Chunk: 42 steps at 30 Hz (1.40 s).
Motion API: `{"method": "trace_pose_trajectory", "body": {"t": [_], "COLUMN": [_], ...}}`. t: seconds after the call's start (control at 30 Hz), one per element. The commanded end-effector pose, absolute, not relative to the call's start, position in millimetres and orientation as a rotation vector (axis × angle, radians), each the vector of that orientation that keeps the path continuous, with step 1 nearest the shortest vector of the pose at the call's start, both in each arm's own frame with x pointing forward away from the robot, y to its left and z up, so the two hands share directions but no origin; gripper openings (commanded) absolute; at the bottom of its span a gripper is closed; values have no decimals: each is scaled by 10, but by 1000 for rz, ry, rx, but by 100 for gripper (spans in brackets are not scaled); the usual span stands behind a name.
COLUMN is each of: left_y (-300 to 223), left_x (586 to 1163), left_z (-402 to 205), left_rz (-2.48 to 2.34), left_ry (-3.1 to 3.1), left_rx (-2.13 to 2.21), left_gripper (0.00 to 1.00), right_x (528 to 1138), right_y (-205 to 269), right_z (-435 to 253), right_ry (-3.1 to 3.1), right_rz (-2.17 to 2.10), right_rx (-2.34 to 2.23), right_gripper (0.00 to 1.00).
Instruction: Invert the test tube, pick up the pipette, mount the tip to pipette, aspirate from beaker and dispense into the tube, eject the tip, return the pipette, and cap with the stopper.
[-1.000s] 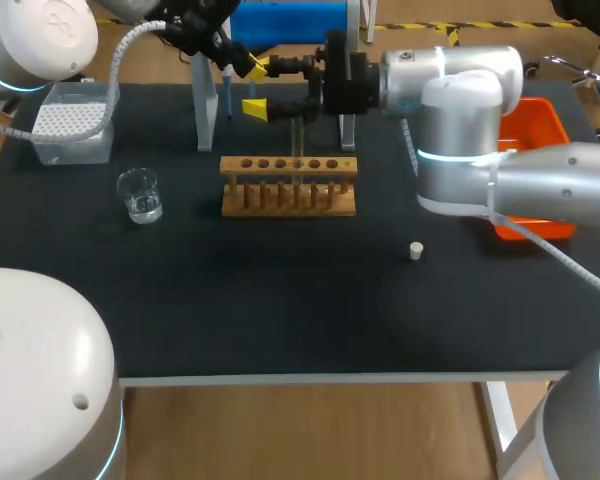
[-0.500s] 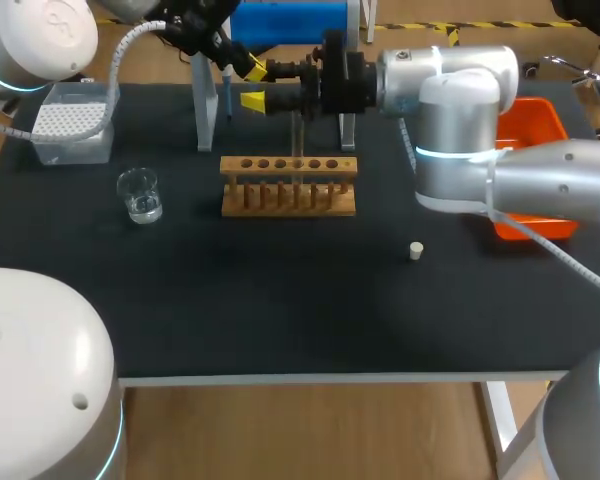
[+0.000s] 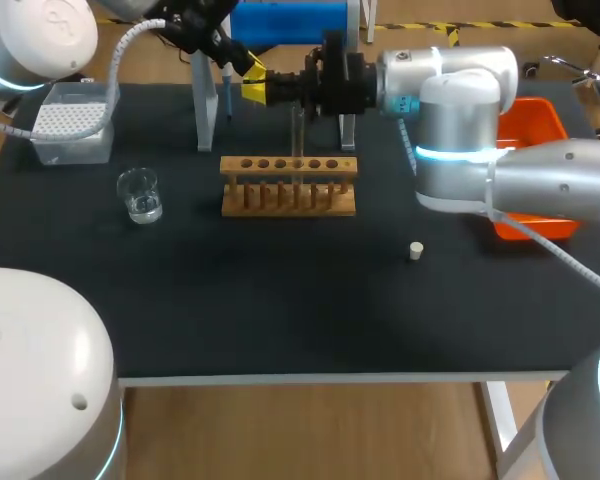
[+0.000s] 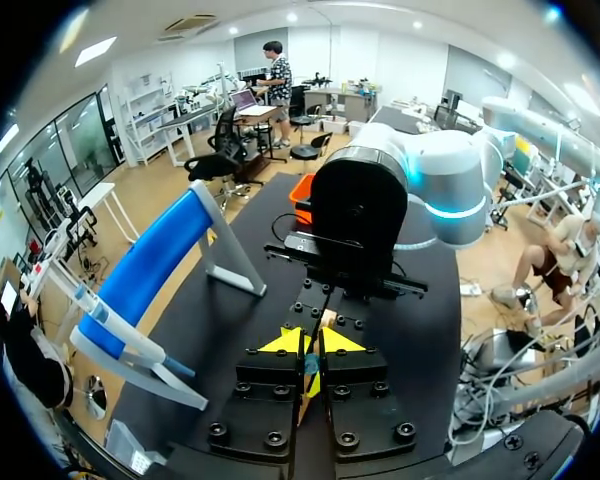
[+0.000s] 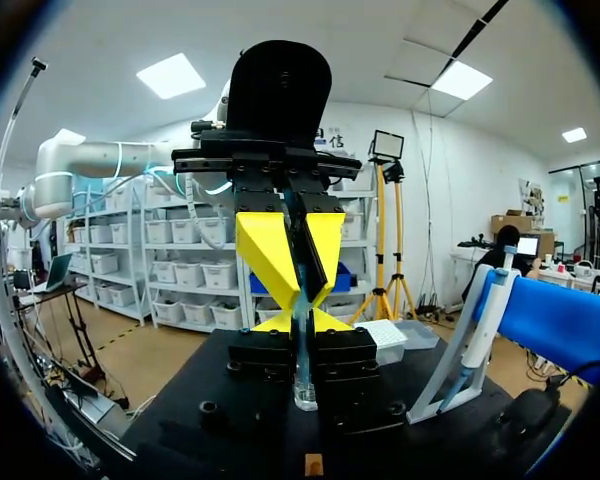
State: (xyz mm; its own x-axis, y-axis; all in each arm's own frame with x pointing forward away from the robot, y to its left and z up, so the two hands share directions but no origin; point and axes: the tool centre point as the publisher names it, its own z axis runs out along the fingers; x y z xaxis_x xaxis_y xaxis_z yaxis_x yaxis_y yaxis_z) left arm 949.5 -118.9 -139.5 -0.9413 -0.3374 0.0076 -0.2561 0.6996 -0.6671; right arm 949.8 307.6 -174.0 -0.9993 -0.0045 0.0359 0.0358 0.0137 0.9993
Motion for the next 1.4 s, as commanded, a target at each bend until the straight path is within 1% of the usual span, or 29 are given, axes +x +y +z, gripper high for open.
{"method": "trace_pose_trajectory", "body": {"t": [0.03, 0.07, 0.1, 0.13, 0.33, 0.5, 0.67, 1.03, 1.2, 1.4], "left_y": [-1194, -1194, -1194, -1194, -1194, -1194, -1194, -1194, -1194, -1194], "left_x": [9457, 9457, 9457, 9457, 9457, 9457, 9457, 9457, 9457, 9457], "left_z": [-1377, -1377, -1377, -1377, -1377, -1377, -1377, -1377, -1377, -1377], "left_rz": [-1064, -1064, -1064, -1064, -1064, -1064, -1064, -1064, -1064, -1064], "left_ry": [2798, 2798, 2798, 2798, 2798, 2798, 2798, 2798, 2798, 2798], "left_rx": [-488, -488, -488, -488, -488, -488, -488, -488, -488, -488], "left_gripper": [0, 19, 96, 100, 100, 100, 100, 100, 100, 100], "right_x": [9547, 9543, 9538, 9532, 9473, 9324, 9135, 8740, 8559, 8383], "right_y": [3047, 3041, 3033, 3022, 2894, 2647, 2225, 1137, 753, 400], "right_z": [-1755, -1760, -1766, -1773, -1818, -1786, -1742, -1769, -1872, -1988], "right_ry": [-2212, -2211, -2211, -2206, -2195, -2168, -2127, -2132, -2169, -2130], "right_rz": [-2182, -2179, -2174, -2167, -2144, -2144, -2167, -2171, -2181, -2206], "right_rx": [-37, -39, -48, -60, -139, -164, -183, -190, -144, -69], "right_gripper": [0, 0, 0, 0, 0, 0, 0, 0, 0, 0]}}
